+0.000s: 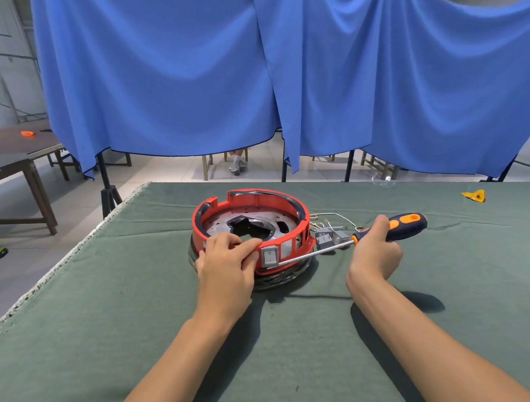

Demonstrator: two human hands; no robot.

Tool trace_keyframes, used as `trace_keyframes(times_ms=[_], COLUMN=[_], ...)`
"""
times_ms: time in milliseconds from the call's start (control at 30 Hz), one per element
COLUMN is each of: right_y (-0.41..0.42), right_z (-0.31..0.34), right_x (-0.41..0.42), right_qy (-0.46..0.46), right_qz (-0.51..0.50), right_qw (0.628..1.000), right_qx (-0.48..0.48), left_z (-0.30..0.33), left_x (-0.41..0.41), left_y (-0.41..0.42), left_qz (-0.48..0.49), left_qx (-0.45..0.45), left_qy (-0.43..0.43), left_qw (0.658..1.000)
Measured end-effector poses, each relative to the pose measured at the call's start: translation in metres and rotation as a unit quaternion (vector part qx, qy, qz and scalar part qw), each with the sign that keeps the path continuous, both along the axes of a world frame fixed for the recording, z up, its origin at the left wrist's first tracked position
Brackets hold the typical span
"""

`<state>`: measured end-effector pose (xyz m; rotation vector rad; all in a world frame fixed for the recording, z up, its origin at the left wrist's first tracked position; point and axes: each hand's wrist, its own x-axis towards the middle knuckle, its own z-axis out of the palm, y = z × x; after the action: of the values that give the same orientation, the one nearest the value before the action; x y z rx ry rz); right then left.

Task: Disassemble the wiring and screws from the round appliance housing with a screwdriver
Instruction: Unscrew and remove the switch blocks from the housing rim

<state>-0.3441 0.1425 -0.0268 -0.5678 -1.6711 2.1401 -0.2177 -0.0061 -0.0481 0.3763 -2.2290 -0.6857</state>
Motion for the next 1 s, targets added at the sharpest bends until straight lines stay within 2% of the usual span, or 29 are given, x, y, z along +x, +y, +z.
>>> trace_keyframes(times_ms=[167, 267, 400, 567, 867, 1000], right_y=[0.004, 0.007, 0.007, 0.005, 0.012, 0.013], right_z=[0.000, -0.007, -0.018, -0.020, -0.024, -0.009], right_x=[0.002, 0.000, -0.003, -0.009, -0.003, 0.007], right_qy=[0.015, -0.015, -0.053, -0.068, -0.045, 0.010], right_qz=[-0.001, 0.011, 0.024, 0.048, 0.057, 0.027], right_qw=[1.000, 1.000, 0.998, 0.997, 0.997, 1.000], right_qx=[0.005, -0.001, -0.023, -0.004, -0.018, 0.001], left_z=[0.001, 0.000, -0.004, -0.004, -0.003, -0.004], left_x=[0.000, 0.002, 0.004, 0.005, 0.006, 0.006], left_y=[-0.001, 0.001, 0.004, 0.010, 0.017, 0.016], left_qz=[0.004, 0.003, 0.024, 0.008, -0.013, -0.019], left_qx=[-0.003, -0.017, -0.107, -0.205, -0.178, -0.172], left_qy=[-0.001, -0.001, -0.008, 0.022, -0.005, -0.021], left_qw=[1.000, 1.000, 0.994, 0.978, 0.984, 0.985])
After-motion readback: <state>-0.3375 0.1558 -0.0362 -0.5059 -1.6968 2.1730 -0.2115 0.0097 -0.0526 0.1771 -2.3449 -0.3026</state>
